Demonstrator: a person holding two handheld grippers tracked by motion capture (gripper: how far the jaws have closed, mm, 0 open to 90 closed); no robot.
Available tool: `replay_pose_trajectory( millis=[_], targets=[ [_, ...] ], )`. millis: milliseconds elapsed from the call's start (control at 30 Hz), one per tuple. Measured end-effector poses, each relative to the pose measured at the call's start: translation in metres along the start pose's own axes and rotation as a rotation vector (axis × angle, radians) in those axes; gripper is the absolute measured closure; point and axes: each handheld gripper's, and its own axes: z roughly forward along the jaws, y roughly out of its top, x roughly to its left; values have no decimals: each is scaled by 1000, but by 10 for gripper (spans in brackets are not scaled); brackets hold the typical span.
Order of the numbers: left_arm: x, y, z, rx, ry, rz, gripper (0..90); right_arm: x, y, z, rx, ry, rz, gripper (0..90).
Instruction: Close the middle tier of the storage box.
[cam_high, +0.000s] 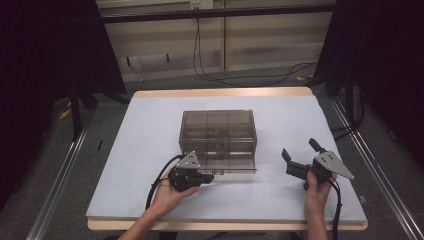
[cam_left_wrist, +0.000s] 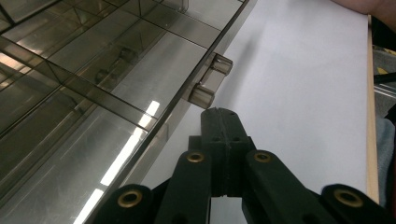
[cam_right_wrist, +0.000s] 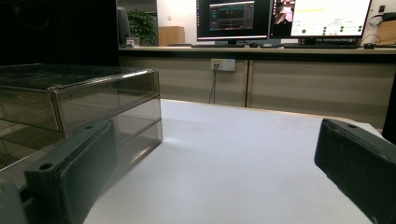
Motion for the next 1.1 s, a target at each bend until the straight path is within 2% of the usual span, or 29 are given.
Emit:
replay_pose_trajectory(
  millis=[133, 300, 333, 367, 567, 600, 667, 867, 900, 967, 1000, 1100],
  targets=[
    [1, 0, 0, 5, -3, 1, 900, 0, 0, 0, 0, 0, 0, 0],
    [2, -1, 1, -12, -3, -13, 900, 0, 0, 0, 0, 2, -3, 0],
    [3, 0, 0, 1, 6, -12, 900, 0, 0, 0, 0, 0, -1, 0],
    [3, -1, 1, -21, -3, -18, 900, 0, 0, 0, 0, 0, -1, 0],
    [4, 0, 1, -12, 6, -17, 900, 0, 0, 0, 0, 0, 0, 0],
    [4, -1, 3, -31, 5, -28, 900, 0, 0, 0, 0, 0, 0, 0],
    [4, 0, 1, -13, 11, -23, 900, 0, 0, 0, -2, 2, 0, 0],
    [6, -1, 2, -28, 10, -26, 900, 0, 0, 0, -1, 1, 1, 0],
    [6, -1, 1, -18, 13, -30, 900, 0, 0, 0, -1, -1, -1, 0],
    [7, -1, 3, -47, 12, -40, 900, 0, 0, 0, -2, 0, -1, 0],
    [7, 0, 1, -31, 20, -40, 900, 0, 0, 0, -2, 1, -1, 0],
    [9, 0, -1, -40, 23, -40, 900, 0, 0, 0, -2, 0, -1, 0]
  ],
)
